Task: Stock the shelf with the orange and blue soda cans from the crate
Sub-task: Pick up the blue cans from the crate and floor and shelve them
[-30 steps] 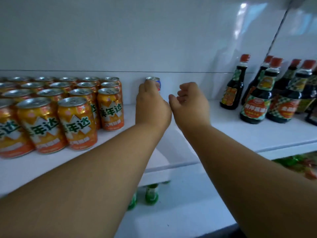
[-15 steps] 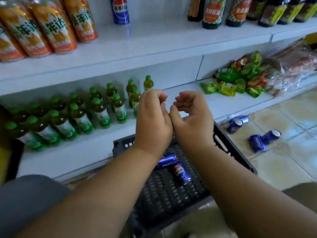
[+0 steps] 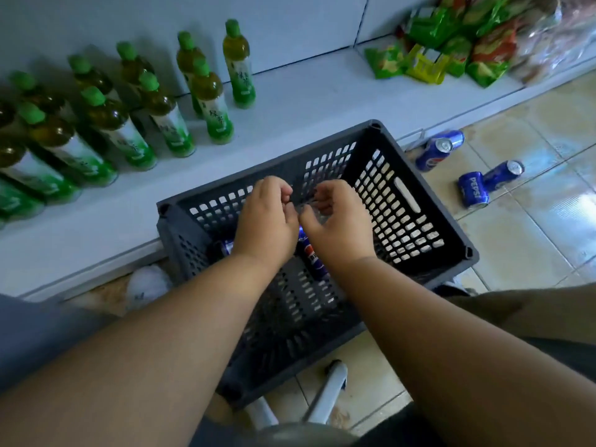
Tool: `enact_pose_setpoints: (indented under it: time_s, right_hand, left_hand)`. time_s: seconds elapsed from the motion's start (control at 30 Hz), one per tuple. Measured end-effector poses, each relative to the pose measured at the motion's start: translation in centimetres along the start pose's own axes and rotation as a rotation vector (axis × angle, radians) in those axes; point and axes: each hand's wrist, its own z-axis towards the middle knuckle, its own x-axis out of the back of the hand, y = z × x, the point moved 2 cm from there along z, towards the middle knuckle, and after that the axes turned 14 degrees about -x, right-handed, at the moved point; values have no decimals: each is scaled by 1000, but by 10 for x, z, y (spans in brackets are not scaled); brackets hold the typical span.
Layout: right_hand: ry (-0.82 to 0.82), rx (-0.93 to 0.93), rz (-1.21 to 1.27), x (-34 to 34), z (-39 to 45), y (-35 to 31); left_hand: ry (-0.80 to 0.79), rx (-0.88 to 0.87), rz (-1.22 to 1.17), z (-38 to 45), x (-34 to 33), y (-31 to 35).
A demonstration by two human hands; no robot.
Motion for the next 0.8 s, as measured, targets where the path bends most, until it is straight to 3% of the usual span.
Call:
enact_pose_setpoints:
  time_s: [0.27,0.47,0.6,0.8]
  right_hand:
    - [-235,-286,-516,-64,81,89]
    - [-416,-464,-690,-112,116,145]
    - [-452,-509,-772,-136,130,176]
    - [-546,-538,-737,-126,150,173]
  left_hand:
    - [-286,175,39,3,-72,-75]
    - [-423,341,-70,-6,-123,-108]
    - [-505,474,-100,-16,-142,-120]
    - [-610,537,-48,-1,-142,-134]
